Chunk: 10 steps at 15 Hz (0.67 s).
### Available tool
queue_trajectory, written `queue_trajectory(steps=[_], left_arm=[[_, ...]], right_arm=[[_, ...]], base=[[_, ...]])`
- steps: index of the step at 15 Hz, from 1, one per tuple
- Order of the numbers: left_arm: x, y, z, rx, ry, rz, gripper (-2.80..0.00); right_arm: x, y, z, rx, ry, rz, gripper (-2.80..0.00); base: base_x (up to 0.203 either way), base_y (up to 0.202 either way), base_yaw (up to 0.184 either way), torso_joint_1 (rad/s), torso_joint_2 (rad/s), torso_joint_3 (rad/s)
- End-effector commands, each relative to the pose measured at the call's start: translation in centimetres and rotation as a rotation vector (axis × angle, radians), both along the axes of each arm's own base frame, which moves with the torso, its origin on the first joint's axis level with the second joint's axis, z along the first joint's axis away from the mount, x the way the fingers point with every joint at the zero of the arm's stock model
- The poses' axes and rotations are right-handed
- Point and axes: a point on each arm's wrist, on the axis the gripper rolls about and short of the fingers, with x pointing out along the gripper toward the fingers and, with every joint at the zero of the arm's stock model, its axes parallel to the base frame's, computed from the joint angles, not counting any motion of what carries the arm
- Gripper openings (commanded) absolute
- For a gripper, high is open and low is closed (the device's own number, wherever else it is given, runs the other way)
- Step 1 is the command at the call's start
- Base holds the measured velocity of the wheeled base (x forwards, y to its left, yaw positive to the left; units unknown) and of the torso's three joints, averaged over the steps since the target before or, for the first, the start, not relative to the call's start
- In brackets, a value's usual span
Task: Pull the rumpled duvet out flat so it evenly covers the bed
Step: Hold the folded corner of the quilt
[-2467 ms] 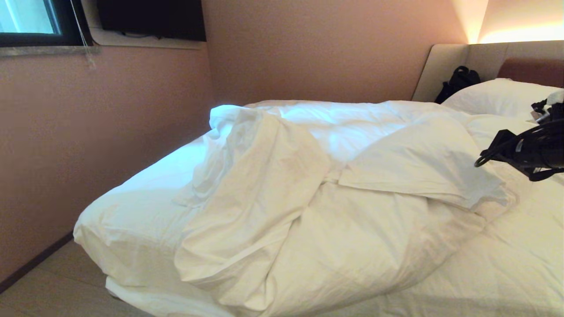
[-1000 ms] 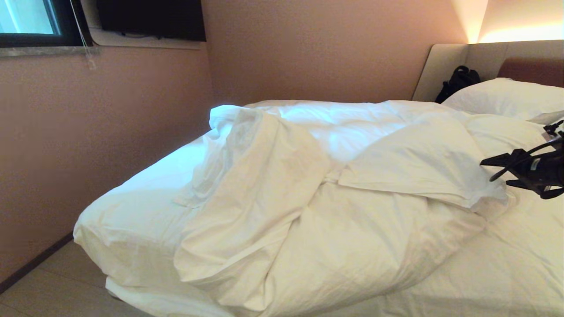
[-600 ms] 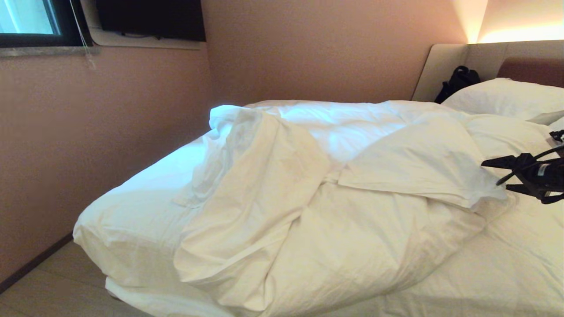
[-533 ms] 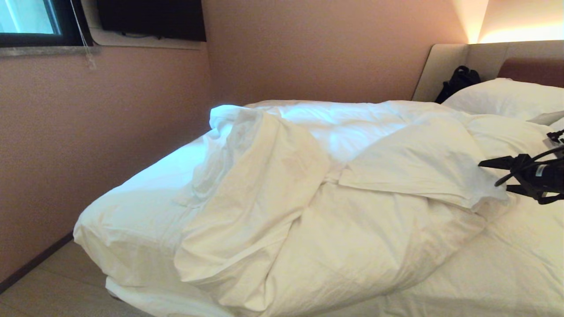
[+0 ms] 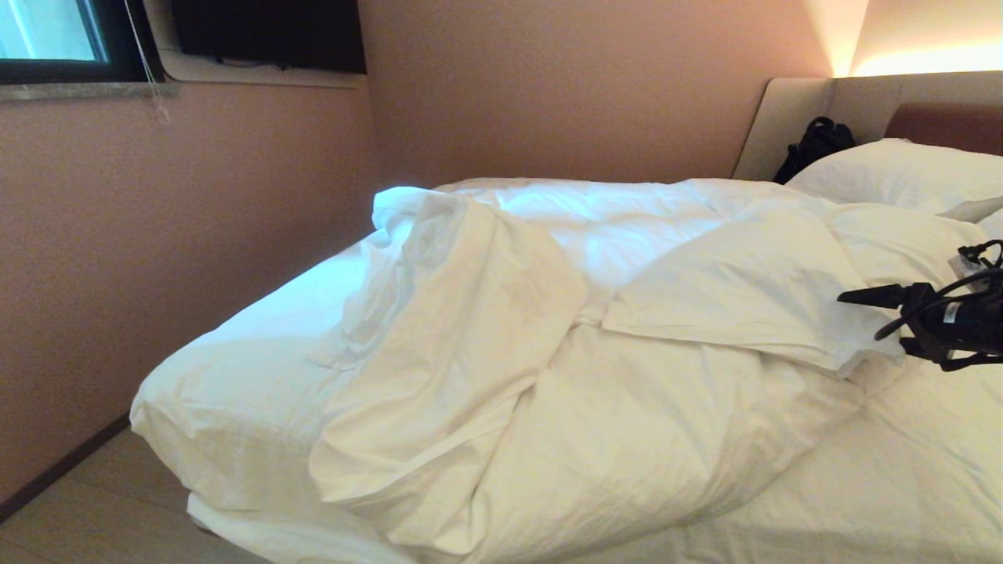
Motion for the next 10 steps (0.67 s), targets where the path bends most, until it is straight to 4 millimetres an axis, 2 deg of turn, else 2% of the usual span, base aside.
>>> queue_trajectory(steps=[1,6,10], left_arm=[[0.0,0.0,0.0,0.000,0.000,0.001,-2.80],[0.0,0.0,0.0,0.000,0.000,0.001,-2.80],[0.0,0.0,0.0,0.000,0.000,0.001,-2.80]], right_arm=[[-0.1,0.2,-0.2,0.042,-0.013,0.060,0.00],[0.2,0.3,-1.1,0.063,0.002,0.082,0.00],[0.7,1.2,-1.5,0.093,0.001,0.142,0.00]], base=[[0.000,0.000,0.000,0.000,0.00,0.000],[0.000,0.000,0.000,0.000,0.00,0.000],[0.000,0.000,0.000,0.000,0.00,0.000]])
